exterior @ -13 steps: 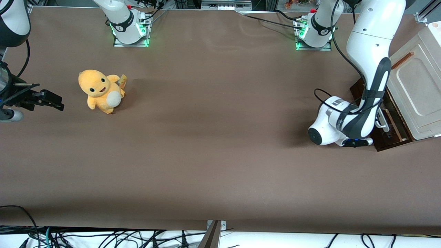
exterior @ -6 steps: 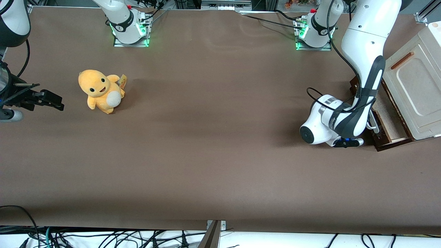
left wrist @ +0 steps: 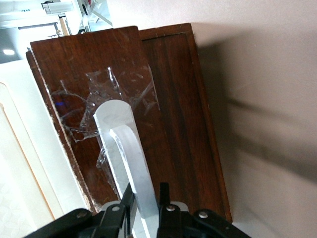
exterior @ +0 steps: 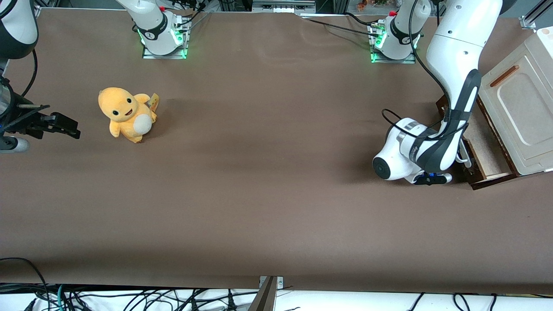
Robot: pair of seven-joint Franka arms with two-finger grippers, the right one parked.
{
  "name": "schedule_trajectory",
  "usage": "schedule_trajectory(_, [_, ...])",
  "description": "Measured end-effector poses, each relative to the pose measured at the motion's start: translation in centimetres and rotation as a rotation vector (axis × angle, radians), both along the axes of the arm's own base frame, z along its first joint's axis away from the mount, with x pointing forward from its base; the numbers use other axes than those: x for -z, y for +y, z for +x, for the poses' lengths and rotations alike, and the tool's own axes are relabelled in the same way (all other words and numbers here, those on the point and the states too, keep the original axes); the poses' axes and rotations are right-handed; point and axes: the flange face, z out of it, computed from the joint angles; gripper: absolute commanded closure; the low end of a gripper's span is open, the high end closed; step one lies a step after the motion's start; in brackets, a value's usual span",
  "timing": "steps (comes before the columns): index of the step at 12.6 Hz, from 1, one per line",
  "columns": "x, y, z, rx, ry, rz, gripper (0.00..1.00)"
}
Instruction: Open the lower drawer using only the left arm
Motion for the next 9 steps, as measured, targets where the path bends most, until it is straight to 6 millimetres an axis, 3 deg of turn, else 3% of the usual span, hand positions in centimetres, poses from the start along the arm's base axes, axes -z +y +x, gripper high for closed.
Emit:
schedule_trajectory(1, [-0.1, -0.1, 0.0, -0.001, 0.000, -0.005, 0.01])
schedule_trajectory(6, [-0.5, -1.2, 0.2, -0.003, 0.011, -0.045, 0.00])
schedule_trajectory(9, [-3.4, -2.8, 2.0, -0.054, -0.057, -0.149, 0.00])
